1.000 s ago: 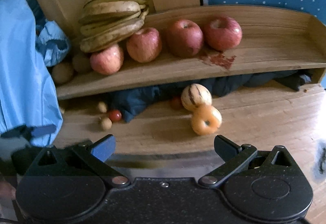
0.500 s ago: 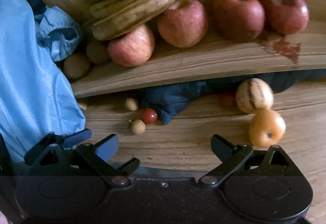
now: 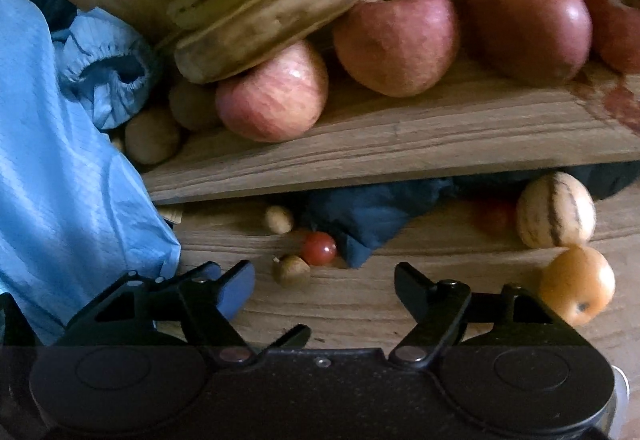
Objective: Organize fruits
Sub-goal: 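Grasp the red cherry tomato with the right tool while the left tool grasps a brown kiwi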
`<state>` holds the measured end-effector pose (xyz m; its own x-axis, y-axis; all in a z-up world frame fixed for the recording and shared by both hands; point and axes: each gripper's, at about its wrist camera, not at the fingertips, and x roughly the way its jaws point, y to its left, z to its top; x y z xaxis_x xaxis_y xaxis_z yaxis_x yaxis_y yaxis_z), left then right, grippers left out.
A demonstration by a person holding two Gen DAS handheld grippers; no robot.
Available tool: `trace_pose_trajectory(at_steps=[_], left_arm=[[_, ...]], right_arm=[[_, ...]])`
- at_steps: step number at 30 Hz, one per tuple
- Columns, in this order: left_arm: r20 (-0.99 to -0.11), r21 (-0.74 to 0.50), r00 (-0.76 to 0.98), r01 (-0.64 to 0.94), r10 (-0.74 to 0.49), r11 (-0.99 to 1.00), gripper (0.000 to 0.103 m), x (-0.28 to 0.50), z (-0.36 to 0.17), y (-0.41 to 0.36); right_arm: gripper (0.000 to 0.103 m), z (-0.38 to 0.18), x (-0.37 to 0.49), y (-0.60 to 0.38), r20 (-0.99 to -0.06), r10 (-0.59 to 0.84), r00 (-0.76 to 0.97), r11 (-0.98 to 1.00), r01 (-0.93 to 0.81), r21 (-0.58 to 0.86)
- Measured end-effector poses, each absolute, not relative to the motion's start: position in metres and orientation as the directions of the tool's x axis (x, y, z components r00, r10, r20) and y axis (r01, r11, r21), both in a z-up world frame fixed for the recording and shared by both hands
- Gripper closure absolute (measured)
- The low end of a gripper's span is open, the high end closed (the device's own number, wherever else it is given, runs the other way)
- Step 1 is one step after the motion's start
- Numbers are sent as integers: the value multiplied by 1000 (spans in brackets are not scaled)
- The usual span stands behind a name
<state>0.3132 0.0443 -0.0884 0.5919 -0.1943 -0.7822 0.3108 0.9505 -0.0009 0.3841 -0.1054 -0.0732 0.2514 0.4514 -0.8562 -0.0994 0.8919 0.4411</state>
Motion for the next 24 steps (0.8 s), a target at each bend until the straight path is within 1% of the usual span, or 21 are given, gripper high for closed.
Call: trace_pose_trajectory(at_steps=[5, 8, 9, 11, 13, 15, 24], left_arm=[[-782, -3, 588, 327, -206, 945, 33, 314, -92, 43], [-779, -12, 588, 333, -217, 943, 39, 314, -94, 42], [-779, -14, 587, 333, -219, 943, 41, 315, -95, 41], [-781, -16, 585, 331, -219, 943, 43, 316, -96, 41], [-781, -21, 584, 329, -221, 944, 44, 317, -97, 42], [-781, -19, 585, 331, -221, 943, 45, 317, -99, 42], [-781, -22, 582, 336, -227, 941, 55, 320, -101, 41]], right_arm=[[38, -79, 392, -94, -861, 451, 237, 893, -129, 432], [43, -83, 396, -91, -863, 451, 228, 892, -135, 431], [46, -85, 397, -90, -863, 452, 225, 892, -137, 431], [50, -87, 398, -87, -865, 452, 221, 892, -145, 429], [50, -88, 399, -86, -866, 451, 214, 892, -151, 427], [54, -90, 400, -84, -865, 455, 212, 889, -156, 430], [62, -98, 402, -79, -870, 444, 213, 895, -148, 421]])
